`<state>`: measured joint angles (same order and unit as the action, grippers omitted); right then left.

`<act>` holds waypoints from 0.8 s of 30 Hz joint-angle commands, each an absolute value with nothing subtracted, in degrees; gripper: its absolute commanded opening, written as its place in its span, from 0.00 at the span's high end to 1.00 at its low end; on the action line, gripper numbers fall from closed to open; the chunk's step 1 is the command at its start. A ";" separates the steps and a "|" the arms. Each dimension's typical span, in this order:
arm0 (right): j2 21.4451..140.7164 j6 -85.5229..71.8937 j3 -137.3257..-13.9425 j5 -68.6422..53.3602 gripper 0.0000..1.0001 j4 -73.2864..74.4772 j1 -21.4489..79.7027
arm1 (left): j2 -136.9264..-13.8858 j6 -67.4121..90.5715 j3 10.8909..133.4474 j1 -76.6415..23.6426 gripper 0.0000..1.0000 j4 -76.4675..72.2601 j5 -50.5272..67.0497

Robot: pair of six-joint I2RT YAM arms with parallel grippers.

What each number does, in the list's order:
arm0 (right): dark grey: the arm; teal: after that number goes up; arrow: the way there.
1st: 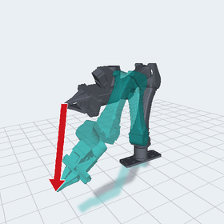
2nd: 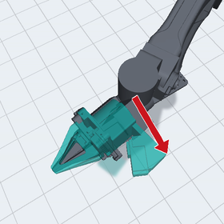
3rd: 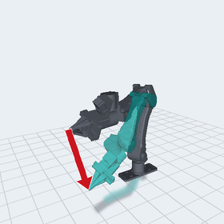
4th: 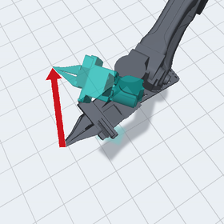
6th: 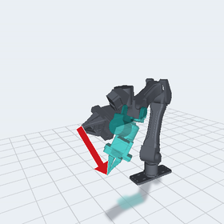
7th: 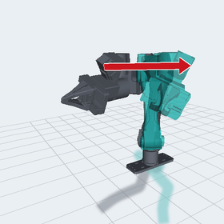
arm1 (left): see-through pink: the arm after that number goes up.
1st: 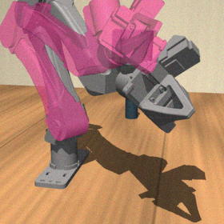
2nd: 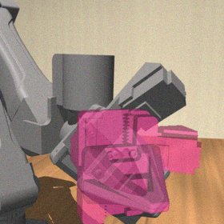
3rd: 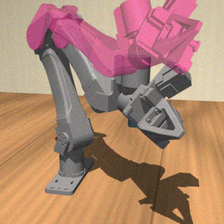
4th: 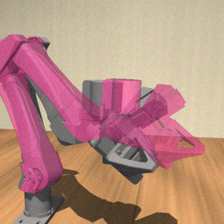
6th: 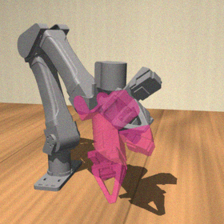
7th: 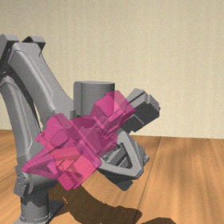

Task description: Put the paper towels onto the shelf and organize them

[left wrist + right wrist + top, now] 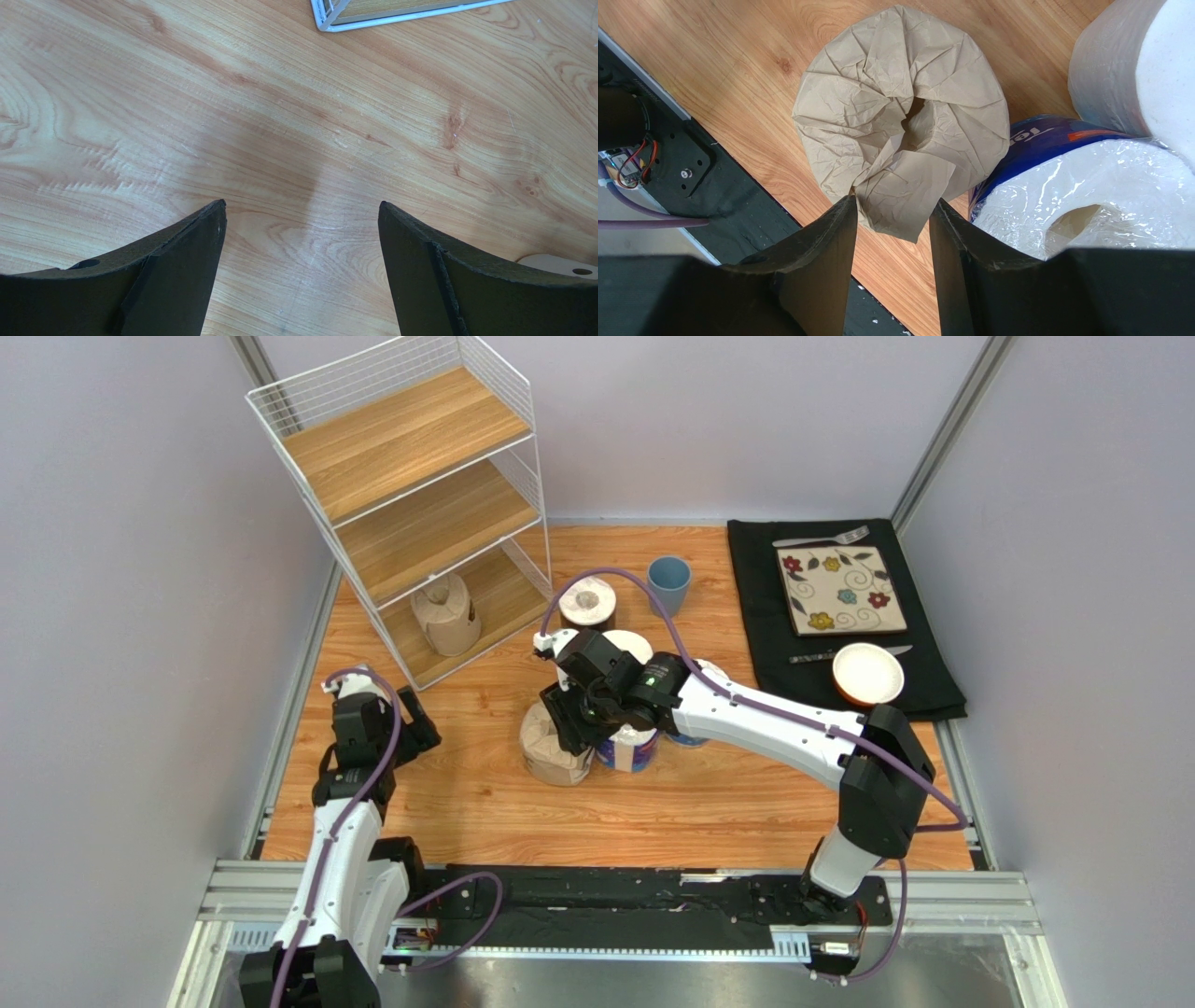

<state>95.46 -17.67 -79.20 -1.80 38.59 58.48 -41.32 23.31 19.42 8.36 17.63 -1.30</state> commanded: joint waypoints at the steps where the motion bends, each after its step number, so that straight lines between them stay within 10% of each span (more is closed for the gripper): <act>1: 95.10 -18.54 -81.91 0.00 0.54 35.86 58.89 | -41.31 23.56 19.25 8.79 0.12 17.58 -0.79; 24: 101.86 -12.57 -88.94 4.30 0.39 37.70 58.01 | -41.13 23.55 19.25 8.79 0.12 17.93 -0.79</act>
